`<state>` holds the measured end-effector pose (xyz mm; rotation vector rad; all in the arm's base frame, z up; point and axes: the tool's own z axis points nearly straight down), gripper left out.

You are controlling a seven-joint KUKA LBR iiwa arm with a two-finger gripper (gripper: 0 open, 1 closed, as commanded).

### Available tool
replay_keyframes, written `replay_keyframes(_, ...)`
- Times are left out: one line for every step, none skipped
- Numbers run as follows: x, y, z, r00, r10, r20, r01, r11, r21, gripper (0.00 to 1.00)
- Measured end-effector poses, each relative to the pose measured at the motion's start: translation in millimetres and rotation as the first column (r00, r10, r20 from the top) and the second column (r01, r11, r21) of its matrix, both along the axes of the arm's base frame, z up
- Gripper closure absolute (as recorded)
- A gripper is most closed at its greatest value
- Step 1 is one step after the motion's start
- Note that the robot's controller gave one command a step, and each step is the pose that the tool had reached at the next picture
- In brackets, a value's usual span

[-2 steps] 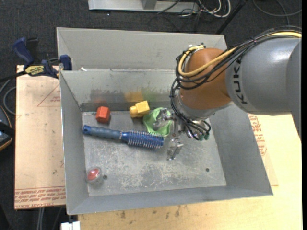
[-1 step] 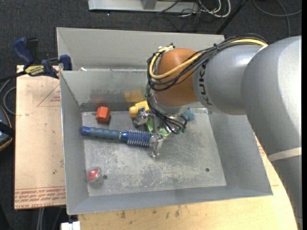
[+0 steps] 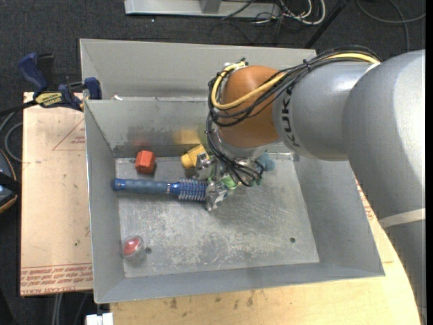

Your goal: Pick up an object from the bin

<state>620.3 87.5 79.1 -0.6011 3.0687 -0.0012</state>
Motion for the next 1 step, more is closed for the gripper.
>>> replay_keyframes(-19.8,23.9,126.9,0.999,0.051,-0.005,-0.051,0.999,0.0,1.0)
